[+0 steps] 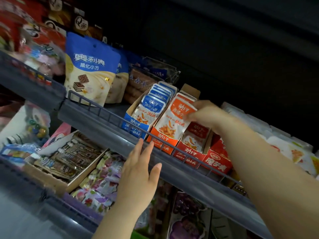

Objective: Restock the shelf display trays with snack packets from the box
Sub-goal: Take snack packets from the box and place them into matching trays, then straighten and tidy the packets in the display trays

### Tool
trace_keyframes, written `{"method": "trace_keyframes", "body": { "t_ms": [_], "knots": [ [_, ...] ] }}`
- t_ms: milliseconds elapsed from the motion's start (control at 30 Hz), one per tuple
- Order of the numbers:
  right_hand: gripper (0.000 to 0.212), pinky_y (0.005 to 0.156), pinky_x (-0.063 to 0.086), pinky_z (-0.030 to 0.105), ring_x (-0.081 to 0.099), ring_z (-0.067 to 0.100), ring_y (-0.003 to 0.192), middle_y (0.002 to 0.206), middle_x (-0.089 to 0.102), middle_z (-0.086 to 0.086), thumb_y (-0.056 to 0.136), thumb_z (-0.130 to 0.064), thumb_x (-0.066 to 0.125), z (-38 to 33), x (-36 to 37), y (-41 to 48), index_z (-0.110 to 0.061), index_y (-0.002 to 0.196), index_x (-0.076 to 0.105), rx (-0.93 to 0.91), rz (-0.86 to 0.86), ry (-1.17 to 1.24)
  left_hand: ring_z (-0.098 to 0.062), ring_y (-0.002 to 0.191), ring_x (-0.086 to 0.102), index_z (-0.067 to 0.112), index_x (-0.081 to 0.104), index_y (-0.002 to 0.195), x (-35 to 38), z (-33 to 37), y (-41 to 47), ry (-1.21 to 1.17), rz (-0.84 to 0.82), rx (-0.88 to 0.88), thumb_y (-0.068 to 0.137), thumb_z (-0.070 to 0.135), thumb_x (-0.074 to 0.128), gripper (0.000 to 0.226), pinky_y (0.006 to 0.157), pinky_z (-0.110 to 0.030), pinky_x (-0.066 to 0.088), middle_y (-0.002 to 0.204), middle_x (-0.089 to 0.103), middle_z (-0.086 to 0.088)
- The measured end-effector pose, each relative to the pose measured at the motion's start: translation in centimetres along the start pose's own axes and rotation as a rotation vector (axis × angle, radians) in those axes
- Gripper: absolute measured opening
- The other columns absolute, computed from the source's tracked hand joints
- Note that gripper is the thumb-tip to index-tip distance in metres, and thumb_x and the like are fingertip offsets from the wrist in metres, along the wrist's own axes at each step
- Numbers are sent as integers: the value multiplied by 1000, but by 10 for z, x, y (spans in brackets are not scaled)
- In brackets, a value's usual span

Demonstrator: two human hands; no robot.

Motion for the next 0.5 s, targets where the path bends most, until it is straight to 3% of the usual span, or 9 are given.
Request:
{"method": "trace_keyframes", "body": {
  "t_ms": [167, 333, 500],
  "knots": [
    [64, 88, 39, 30, 47, 24, 122, 139, 44, 8, 86, -22, 62, 6, 16, 9, -17, 141, 30, 18, -42, -43, -10, 141, -2, 37, 8, 143, -2, -3, 0, 8, -32, 23, 93, 39, 37, 58, 115, -36, 17, 150, -12, 18],
    [76, 100, 38, 39, 39, 27, 128, 143, 36, 8, 82, -33, 65, 6, 32, 17, -18, 142, 21, 19, -25, -207, -8, 141, -5, 38, 6, 143, -4, -4, 1, 76, -26, 31, 93, 41, 36, 58, 114, -29, 5, 151, -14, 17],
    [86, 110, 22, 45, 20, 30, 138, 150, 23, 8, 78, -37, 68, 9, 39, 20, -22, 144, 16, -20, 68, -363, -8, 141, -7, 39, 5, 143, -4, -3, 1, 105, -41, 22, 93, 43, 36, 60, 114, -30, 3, 150, -17, 18]
  ]
}}
Point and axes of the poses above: each hand's wrist, its own y-axis towards the middle knuckle, its own x-axis out of the palm, z = x × y, the point moved 1 cm from there along y, towards the middle knuckle
